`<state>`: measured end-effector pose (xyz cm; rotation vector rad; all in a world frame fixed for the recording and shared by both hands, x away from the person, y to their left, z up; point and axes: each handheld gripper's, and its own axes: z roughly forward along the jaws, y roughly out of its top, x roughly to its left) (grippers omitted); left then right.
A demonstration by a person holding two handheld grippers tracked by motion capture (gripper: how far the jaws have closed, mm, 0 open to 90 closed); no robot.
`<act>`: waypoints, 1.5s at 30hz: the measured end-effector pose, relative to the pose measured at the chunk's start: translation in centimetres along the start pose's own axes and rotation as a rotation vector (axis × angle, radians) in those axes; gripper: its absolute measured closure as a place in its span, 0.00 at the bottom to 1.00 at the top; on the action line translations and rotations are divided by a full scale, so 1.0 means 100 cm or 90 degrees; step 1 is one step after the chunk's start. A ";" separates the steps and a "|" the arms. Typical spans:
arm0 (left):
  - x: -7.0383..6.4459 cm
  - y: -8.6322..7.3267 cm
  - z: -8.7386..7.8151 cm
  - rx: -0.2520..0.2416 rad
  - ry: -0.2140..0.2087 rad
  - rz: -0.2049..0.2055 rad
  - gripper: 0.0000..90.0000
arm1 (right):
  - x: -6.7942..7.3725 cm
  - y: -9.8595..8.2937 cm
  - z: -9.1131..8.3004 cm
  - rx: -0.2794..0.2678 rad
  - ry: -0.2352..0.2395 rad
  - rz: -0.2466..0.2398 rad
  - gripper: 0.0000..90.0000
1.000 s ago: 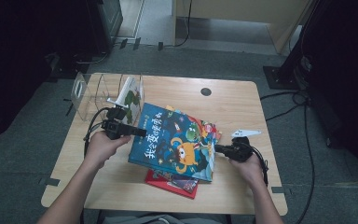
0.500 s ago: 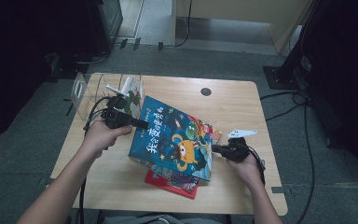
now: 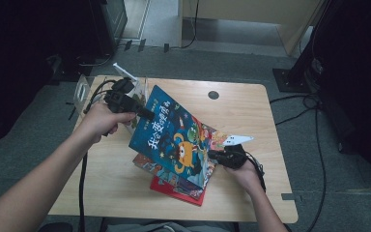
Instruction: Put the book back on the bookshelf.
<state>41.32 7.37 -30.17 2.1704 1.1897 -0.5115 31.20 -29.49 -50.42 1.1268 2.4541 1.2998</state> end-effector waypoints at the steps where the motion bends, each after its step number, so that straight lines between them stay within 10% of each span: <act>1: -0.002 0.005 -0.003 0.011 0.007 -0.001 0.86 | 0.001 0.001 0.001 0.000 0.006 -0.006 0.88; 10: -0.026 0.034 -0.028 0.076 0.044 0.029 0.94 | 0.002 0.006 0.002 0.021 0.000 -0.025 0.78; 20: -0.029 0.018 -0.050 0.081 0.043 0.033 0.93 | 0.002 0.011 0.002 0.012 -0.009 -0.027 0.77; 45: 0.032 -0.080 -0.152 -0.047 0.072 -0.131 0.92 | -0.003 0.037 0.036 -0.004 -0.024 -0.023 0.62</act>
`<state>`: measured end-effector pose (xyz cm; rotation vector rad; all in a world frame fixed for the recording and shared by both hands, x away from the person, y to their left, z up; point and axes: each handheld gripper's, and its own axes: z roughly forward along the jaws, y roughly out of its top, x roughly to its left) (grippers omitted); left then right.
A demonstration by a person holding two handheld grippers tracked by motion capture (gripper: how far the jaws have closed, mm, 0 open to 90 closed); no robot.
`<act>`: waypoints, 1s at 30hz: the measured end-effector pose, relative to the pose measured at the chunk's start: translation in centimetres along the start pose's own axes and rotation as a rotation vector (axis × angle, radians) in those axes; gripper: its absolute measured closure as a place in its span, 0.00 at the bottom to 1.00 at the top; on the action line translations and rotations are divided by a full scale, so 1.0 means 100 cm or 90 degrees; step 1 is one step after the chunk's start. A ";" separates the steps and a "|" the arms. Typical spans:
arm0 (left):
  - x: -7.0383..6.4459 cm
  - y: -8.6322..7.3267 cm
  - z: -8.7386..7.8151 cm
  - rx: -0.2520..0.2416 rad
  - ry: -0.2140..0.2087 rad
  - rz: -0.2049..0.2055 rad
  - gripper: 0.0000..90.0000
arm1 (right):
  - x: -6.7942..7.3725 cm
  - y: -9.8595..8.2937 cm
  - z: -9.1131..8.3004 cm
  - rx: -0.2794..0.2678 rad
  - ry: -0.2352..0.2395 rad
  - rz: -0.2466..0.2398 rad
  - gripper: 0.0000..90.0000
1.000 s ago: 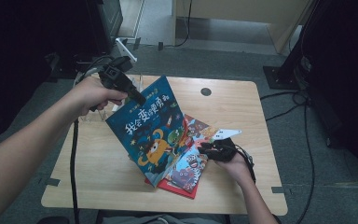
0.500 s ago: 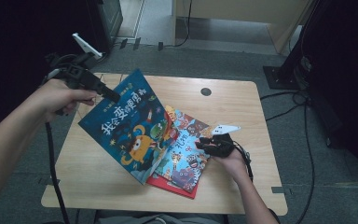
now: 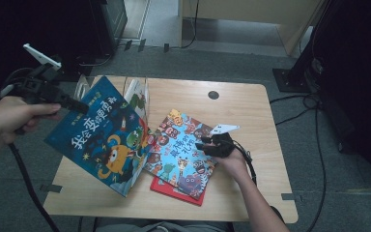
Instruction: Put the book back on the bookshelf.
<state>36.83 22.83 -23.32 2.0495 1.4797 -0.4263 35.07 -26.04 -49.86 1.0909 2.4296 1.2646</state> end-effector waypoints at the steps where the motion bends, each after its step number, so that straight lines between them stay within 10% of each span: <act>1: 0.004 -0.005 -0.004 -0.002 0.001 -0.006 0.92 | 0.000 0.000 0.001 0.003 0.000 0.000 0.61; 17: 0.052 -0.050 -0.045 -0.042 0.033 -0.077 0.92 | 0.004 -0.001 0.010 -0.005 -0.007 -0.047 0.55; 30: 0.086 -0.055 -0.069 -0.080 0.092 -0.146 0.91 | 0.006 -0.002 0.010 -0.003 -0.015 -0.059 0.54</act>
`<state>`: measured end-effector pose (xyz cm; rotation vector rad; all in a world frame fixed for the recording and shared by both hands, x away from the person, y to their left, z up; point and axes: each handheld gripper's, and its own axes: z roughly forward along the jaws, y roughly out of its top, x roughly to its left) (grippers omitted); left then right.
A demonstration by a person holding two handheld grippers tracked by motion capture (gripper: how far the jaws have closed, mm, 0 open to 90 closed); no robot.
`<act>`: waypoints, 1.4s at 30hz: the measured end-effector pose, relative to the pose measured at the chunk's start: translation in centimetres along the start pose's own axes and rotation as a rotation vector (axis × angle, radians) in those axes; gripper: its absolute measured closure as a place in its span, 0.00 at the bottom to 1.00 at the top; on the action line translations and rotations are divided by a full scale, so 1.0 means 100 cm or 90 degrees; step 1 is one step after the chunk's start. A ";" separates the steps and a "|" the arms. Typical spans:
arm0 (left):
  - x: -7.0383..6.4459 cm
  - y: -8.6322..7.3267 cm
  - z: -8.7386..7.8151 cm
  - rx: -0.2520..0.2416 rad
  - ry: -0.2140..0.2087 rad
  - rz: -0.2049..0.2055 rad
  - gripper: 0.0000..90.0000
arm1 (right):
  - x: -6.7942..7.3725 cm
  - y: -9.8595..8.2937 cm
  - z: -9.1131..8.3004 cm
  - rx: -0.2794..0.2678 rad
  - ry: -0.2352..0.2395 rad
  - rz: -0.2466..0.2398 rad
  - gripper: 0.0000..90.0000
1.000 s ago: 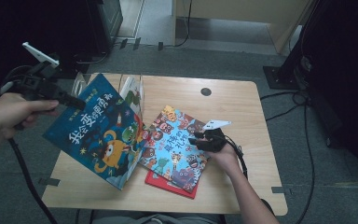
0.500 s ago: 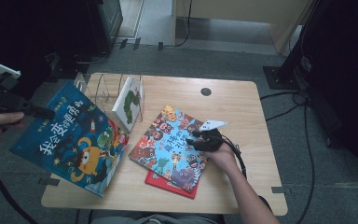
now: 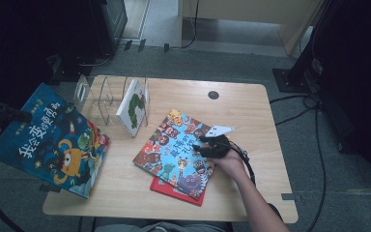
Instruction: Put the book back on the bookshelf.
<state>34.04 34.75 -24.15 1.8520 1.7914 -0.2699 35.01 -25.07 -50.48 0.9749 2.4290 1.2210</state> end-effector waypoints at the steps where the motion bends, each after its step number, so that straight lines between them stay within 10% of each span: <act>1: 0.001 0.002 0.000 -0.001 0.006 -0.004 0.92 | 0.000 0.000 0.000 0.000 0.000 0.001 0.54; 12: 0.002 0.020 -0.005 -0.039 0.047 -0.018 0.93 | 0.001 0.000 0.000 0.000 -0.003 -0.004 0.53; 42: 0.012 0.099 0.001 -0.069 0.034 -0.050 0.92 | 0.008 -0.006 -0.004 -0.011 -0.010 -0.003 0.46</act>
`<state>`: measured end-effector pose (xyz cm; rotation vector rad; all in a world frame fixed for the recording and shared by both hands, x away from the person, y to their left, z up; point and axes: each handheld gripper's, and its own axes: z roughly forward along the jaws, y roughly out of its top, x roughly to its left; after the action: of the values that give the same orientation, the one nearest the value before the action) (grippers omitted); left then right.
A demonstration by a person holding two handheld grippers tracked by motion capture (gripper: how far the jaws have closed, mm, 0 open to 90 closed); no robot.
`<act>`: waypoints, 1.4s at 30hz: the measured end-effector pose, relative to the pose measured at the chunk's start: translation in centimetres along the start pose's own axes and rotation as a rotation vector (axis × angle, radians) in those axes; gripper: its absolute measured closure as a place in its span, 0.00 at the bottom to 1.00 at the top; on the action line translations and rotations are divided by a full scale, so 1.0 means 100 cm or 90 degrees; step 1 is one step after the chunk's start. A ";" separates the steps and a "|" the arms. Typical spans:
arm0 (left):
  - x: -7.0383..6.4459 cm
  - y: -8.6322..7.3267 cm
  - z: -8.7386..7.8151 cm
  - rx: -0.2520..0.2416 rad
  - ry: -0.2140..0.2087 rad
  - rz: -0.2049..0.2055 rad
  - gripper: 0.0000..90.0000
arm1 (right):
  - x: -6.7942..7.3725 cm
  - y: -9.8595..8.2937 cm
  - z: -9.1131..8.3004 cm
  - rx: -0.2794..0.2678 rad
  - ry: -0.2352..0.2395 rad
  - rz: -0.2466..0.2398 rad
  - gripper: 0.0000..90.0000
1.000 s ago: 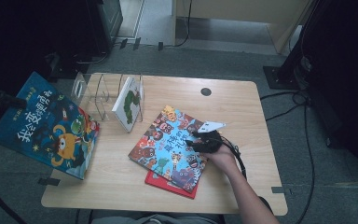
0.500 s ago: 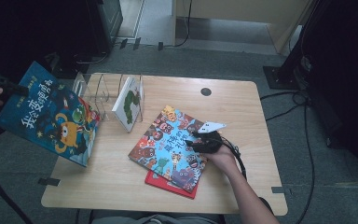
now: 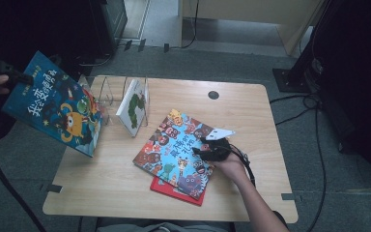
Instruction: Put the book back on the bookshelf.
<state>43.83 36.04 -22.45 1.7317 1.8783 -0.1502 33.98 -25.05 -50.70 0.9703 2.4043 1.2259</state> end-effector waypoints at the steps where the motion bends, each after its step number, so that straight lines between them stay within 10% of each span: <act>1: 0.000 0.003 0.002 0.002 0.000 0.002 0.93 | 0.001 0.000 0.000 0.002 -0.001 -0.002 0.46; 29: 0.004 0.054 0.043 0.022 -0.016 0.015 0.90 | 0.005 -0.008 -0.003 -0.021 -0.023 -0.003 0.47; 42: 0.004 0.050 0.033 0.000 0.009 0.038 0.59 | 0.000 -0.012 -0.014 -0.008 -0.027 0.018 0.49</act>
<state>49.62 35.64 -23.94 1.7917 1.8336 -0.1164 32.75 -26.40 -50.80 1.0193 2.3555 1.2155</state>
